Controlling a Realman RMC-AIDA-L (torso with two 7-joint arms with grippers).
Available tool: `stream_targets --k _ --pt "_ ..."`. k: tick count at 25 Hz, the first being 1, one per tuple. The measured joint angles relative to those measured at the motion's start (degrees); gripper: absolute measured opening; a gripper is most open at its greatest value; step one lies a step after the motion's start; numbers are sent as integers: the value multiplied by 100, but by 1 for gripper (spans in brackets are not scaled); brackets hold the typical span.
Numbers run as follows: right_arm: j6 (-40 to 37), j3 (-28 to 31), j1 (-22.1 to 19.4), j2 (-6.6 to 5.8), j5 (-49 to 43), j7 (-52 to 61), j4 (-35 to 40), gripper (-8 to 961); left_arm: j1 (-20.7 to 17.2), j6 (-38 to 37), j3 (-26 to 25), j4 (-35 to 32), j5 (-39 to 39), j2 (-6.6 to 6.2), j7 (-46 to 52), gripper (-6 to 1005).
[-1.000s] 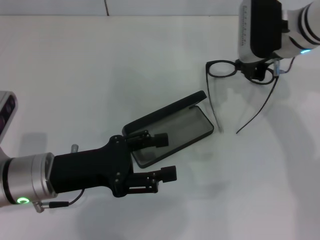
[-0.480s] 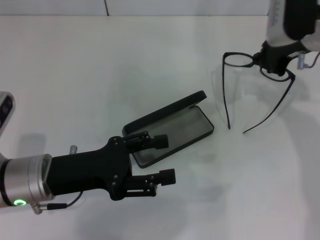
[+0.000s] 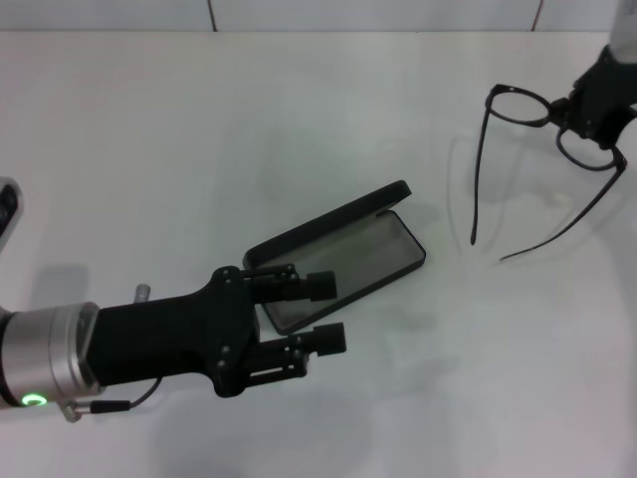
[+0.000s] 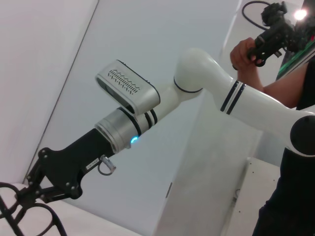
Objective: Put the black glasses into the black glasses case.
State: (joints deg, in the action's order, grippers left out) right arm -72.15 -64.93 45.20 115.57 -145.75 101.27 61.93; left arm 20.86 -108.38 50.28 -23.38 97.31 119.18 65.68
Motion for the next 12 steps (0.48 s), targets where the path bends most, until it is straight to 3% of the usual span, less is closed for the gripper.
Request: stream_targets --k 7,12 --pt "-537 498 -195 -18 280 5 348 37 14 -117 -9 0 -9 -16 29 598" --pt "-1482 1166 -492 -43 835 -48 722 37 7 -233 -9 0 -99 -49 27 555"
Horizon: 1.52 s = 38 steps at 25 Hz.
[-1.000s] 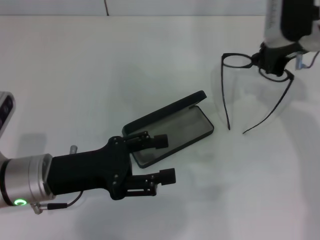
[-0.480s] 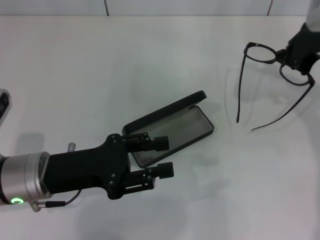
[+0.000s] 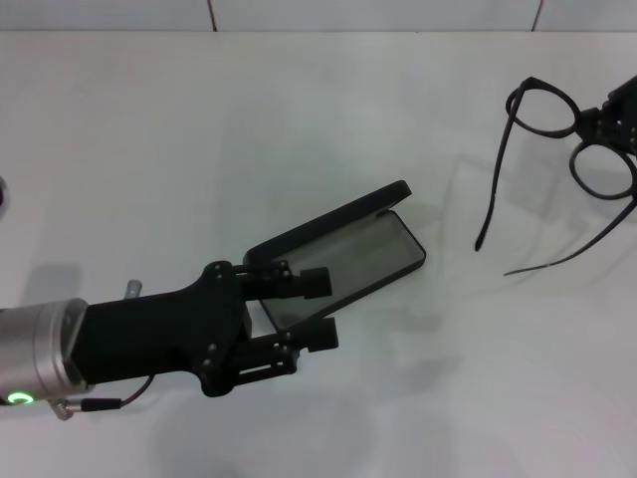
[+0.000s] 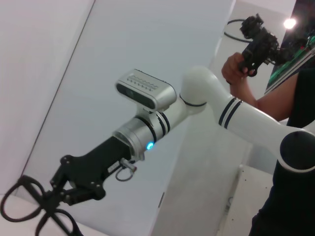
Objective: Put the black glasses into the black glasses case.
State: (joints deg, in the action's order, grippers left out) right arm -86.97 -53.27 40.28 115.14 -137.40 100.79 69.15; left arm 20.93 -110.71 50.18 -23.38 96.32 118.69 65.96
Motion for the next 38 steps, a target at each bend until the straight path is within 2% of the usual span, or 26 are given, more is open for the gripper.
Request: stream_targets --k 4,8,14,15,19,22,27,30,38 --pt "-651 282 -219 -75 679 -14 -53 37 -6 -103 -7 3 -138 -15 9 535" --pt "-963 328 -421 -97 1187 -21 -112 37 -45 -105 -46 10 -438 -15 -26 514" --pt "-1189 333 -511 -73 1755 -155 -670 36 -10 -68 -57 52 -941 -7 -214 315" --pt "-1225 332 -495 -65 1957 -266 -992 36 18 -65 -57 49 -971 0 -228 295" --pt "-1295 303 -440 -53 2170 -412 -1344 36 209 -43 -55 57 -1021 53 -259 217" --pt "-1422 279 -334 9 2287 -521 -1616 36 323 46 -39 74 -1023 92 -293 159" --pt "-1442 184 -168 45 2391 -576 -2004 36 649 98 -40 520 -1062 104 -560 79" --pt "-1428 31 -6 54 2492 -619 -2305 36 713 97 -25 581 -1163 115 -637 37" --pt "-1349 -197 196 71 2798 -625 -2781 36 948 104 -1 745 -1243 131 -783 37"
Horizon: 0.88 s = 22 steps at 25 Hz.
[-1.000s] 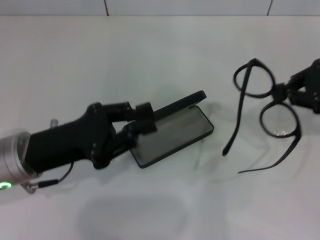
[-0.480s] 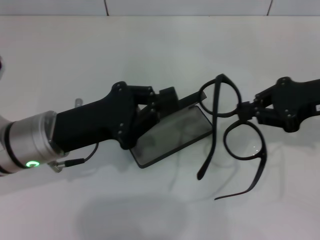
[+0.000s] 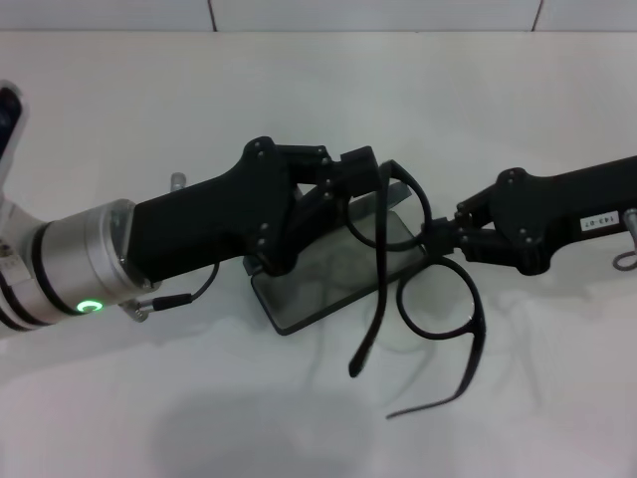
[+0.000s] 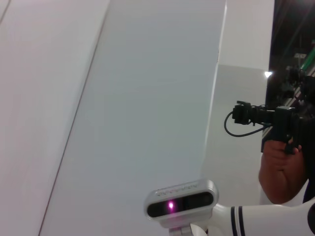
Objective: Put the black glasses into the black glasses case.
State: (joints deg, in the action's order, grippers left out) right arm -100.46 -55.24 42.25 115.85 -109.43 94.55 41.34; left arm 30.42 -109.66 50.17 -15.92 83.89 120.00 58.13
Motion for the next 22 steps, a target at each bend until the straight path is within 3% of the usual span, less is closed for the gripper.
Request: stream_targets --k 22 --pt "-133 -24 192 -23 625 50 -457 35 113 226 233 205 5 36 -313 38"
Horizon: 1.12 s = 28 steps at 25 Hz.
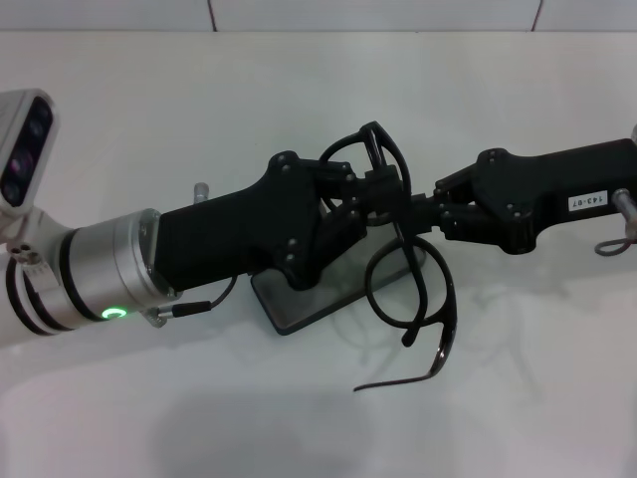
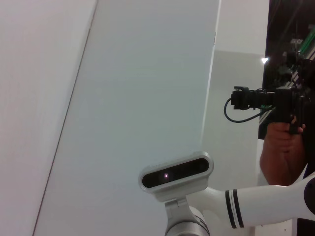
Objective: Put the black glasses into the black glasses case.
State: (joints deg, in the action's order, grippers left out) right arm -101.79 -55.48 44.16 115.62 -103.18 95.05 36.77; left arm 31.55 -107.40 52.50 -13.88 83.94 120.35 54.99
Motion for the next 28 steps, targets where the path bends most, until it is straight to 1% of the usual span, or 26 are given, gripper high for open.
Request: stream_targets --k 17,19,23,25,28 --pt "54 44 -84 -7 108 -14 -57 35 -30 -70 -3 -1 -111 1 -6 38" --pt "88 48 -108 -20 160 -26 -57 35 -87 -188 -10 -6 -256 -12 -7 38" --pt "106 133 -128 -61 207 -32 -56 35 -325 -412 -44 -67 -686 -60 -7 38" --pt "87 293 -128 -87 220 -4 -56 35 -451 -431 -50 -75 -899 -84 -7 38" --pt "29 702 -121 -141 229 145 -134 35 -727 -412 -57 -108 -1176 -125 -7 38"
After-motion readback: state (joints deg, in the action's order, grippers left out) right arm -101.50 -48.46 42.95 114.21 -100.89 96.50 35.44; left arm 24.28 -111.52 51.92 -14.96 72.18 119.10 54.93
